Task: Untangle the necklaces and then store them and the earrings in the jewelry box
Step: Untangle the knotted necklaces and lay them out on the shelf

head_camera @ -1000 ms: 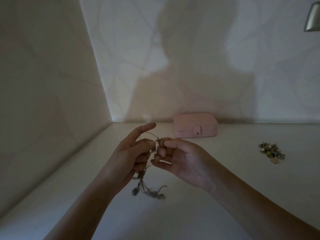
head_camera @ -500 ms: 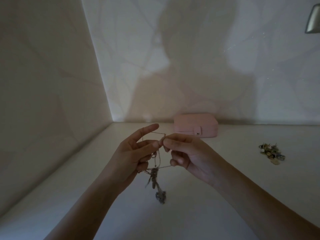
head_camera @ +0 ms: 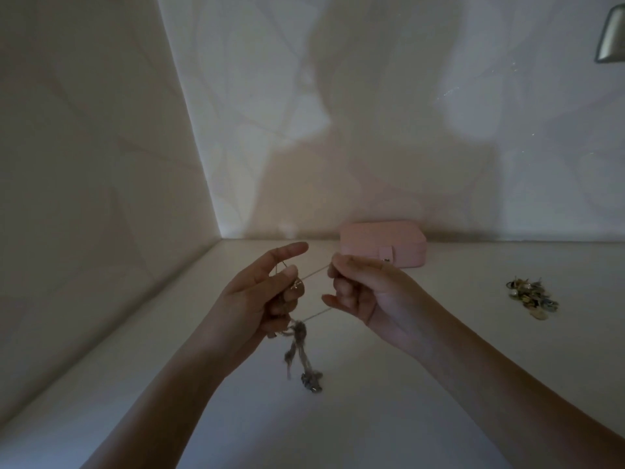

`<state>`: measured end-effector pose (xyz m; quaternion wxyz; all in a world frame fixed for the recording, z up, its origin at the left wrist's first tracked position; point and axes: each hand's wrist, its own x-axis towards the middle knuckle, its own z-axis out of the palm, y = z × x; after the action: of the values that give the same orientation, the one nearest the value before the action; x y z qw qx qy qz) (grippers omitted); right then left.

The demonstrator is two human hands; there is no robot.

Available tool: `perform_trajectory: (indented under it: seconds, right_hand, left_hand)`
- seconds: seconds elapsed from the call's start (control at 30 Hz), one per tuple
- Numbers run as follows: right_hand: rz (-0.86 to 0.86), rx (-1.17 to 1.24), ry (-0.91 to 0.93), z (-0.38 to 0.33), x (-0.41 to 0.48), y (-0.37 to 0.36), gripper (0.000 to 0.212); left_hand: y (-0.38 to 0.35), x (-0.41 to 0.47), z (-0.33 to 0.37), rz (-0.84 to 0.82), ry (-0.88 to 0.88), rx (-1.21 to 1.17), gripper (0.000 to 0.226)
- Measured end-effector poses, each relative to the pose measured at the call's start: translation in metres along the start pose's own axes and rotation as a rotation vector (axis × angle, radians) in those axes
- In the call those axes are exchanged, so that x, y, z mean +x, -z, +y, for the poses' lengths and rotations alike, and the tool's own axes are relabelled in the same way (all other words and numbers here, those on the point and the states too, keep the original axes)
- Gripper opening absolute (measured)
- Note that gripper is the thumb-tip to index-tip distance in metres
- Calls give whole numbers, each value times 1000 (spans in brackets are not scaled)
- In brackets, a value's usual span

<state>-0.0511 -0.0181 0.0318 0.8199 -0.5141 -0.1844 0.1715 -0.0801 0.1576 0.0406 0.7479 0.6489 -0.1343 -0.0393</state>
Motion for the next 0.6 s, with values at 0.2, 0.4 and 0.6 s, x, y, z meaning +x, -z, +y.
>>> perform_trajectory:
  seconds: [0.2, 0.4, 0.6]
  right_hand:
    - [23, -108, -37, 1, -3, -4, 8]
    - [55, -277, 137, 3, 1, 2, 11]
    - [-38, -681, 175, 13, -3, -4, 7]
  left_hand:
    - [2, 2, 2, 17, 1, -106, 51]
    - [2, 2, 2, -3, 8, -102, 57]
    - [3, 1, 1, -4, -21, -81, 52]
